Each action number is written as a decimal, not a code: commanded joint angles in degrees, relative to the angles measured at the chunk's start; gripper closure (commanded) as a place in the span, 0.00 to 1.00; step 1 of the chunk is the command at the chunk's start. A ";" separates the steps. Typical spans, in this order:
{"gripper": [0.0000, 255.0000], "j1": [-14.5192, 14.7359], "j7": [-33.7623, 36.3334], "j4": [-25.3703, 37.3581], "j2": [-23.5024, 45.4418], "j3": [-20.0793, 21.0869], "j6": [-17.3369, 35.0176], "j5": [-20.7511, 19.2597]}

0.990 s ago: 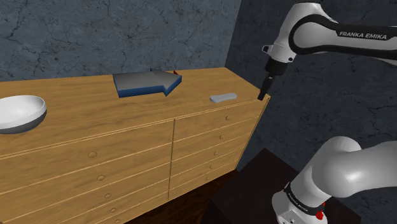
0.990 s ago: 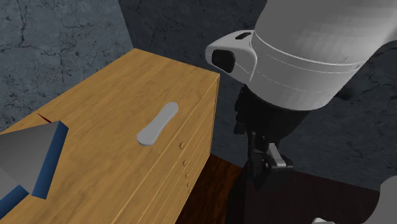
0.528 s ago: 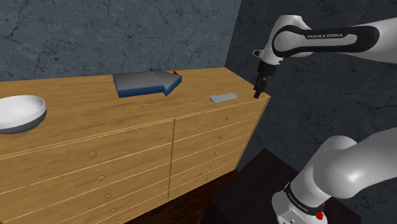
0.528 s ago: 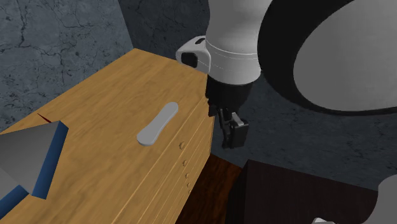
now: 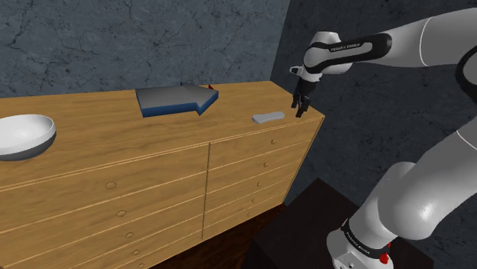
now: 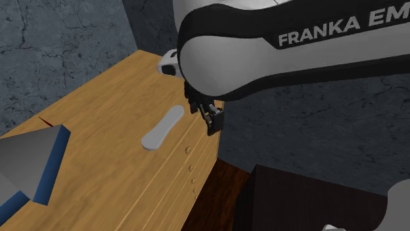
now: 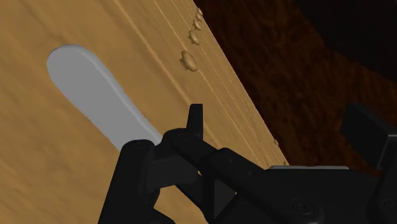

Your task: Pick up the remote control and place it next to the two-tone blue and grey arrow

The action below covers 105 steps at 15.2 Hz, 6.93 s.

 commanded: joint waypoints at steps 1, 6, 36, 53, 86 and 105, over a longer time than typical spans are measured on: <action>0.00 0.54 -6.18 3.32 4.67 -1.30 0.76 2.11; 0.00 -0.35 -20.70 13.20 17.94 -2.05 1.97 9.10; 1.00 -5.93 -38.01 29.13 38.82 3.07 4.71 17.56; 1.00 -5.46 -36.53 34.20 34.76 1.87 -4.05 15.33; 1.00 14.14 -7.87 39.11 32.13 9.44 -9.74 11.49; 1.00 20.98 3.61 50.39 43.11 13.41 -9.67 12.67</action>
